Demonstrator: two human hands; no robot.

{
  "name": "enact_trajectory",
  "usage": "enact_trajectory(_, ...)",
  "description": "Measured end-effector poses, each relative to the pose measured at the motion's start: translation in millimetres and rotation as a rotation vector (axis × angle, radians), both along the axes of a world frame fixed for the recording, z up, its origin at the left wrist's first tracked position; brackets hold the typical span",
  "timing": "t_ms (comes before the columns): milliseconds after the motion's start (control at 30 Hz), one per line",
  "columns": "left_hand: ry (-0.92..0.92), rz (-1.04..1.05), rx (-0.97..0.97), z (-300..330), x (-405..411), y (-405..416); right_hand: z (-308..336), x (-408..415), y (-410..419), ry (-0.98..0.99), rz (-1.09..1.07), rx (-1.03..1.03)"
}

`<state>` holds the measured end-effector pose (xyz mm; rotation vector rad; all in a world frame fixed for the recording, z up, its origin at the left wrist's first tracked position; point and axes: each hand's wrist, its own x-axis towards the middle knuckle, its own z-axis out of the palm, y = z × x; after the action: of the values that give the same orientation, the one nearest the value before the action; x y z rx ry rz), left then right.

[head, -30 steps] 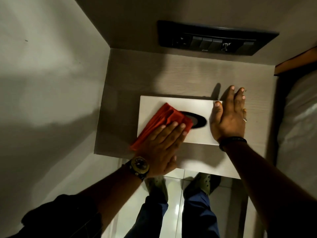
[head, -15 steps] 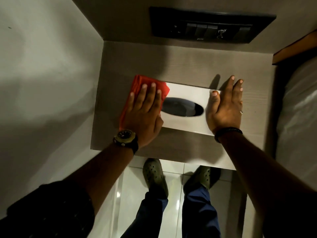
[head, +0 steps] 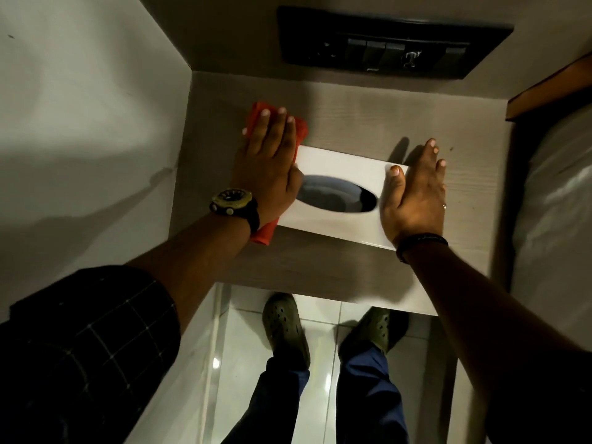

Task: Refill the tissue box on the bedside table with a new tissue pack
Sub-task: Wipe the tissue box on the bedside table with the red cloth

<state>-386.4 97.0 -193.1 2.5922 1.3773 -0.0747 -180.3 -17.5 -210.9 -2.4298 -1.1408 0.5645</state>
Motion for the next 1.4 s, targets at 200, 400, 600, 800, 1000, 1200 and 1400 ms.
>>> enact_trajectory(200,0.034,-0.055,-0.004,6,24,-18,-3,0,-1,0.038,-0.013,0.041)
enact_trajectory(400,0.012,-0.078,-0.016,11,58,-48,-2,1,-2,0.045,-0.015,0.056)
enact_trajectory(600,-0.048,-0.057,-0.091,18,63,-52,-2,1,-2,0.042,-0.029,0.047)
enact_trajectory(800,-0.028,-0.228,0.007,15,13,-24,-4,2,-3,0.049,-0.022,0.057)
enact_trajectory(1000,-0.085,-0.105,-0.002,8,35,-43,-4,2,-2,0.048,-0.030,0.054)
enact_trajectory(1200,-0.080,-0.166,-0.004,10,51,-56,-1,3,-3,0.042,-0.014,0.058)
enact_trajectory(1400,-0.056,-0.122,-0.003,8,-4,-14,-5,5,-4,0.030,-0.028,0.092)
